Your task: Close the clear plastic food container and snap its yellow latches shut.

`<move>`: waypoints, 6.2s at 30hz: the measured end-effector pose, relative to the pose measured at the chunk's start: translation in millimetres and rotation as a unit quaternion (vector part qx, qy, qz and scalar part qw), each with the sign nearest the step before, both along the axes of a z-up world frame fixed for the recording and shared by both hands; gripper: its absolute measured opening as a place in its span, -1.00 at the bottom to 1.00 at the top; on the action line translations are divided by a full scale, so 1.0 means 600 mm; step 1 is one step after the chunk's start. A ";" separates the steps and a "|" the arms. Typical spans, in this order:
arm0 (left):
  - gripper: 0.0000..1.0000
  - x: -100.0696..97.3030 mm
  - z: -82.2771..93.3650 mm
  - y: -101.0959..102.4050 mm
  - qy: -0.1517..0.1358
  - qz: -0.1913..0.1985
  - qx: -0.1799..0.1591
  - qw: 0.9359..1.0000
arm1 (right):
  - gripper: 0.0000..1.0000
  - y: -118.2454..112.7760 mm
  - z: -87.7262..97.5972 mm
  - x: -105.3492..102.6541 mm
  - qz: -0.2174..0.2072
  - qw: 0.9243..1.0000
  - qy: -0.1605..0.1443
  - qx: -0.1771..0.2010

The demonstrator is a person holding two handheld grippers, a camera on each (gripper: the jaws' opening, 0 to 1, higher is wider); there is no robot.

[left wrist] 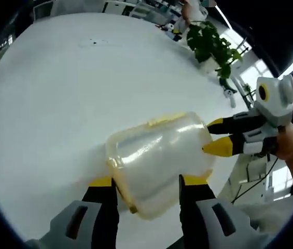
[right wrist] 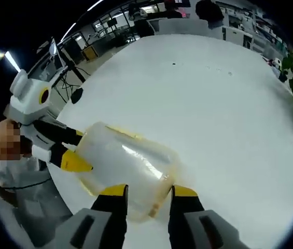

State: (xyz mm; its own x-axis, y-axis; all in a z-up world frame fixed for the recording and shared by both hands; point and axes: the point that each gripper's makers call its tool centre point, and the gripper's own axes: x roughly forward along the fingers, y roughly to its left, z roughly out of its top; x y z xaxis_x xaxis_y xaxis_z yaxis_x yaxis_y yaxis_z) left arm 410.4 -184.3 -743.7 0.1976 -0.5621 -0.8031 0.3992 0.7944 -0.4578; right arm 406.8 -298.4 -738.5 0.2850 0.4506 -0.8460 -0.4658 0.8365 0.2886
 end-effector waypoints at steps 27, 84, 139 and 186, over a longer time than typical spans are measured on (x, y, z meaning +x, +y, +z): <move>0.06 -0.024 -0.008 0.036 -0.024 -0.046 0.011 0.999 | -0.54 -0.037 0.033 0.001 0.037 0.999 -0.030 -0.008; -0.22 -0.067 0.032 -0.056 -0.281 -0.435 0.031 0.855 | -0.46 0.158 0.034 0.005 0.477 0.864 -0.159 -0.021; 0.10 -0.049 0.007 -0.068 -0.362 -0.467 0.169 0.789 | -0.07 0.154 -0.009 0.019 0.488 0.873 0.011 -0.010; 0.98 -0.014 0.004 0.014 -0.223 -0.496 0.114 0.831 | 0.98 0.074 -0.002 -0.021 0.488 0.860 -0.130 -0.070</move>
State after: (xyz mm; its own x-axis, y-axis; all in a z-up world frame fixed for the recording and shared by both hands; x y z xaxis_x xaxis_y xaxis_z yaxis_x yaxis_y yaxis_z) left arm 402.2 -176.0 -741.3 0.0345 -0.4688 -0.8826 0.9994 0.0180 0.0294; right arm 394.3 -254.2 -739.4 0.0161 0.4820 -0.8760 -0.9996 0.0284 -0.0027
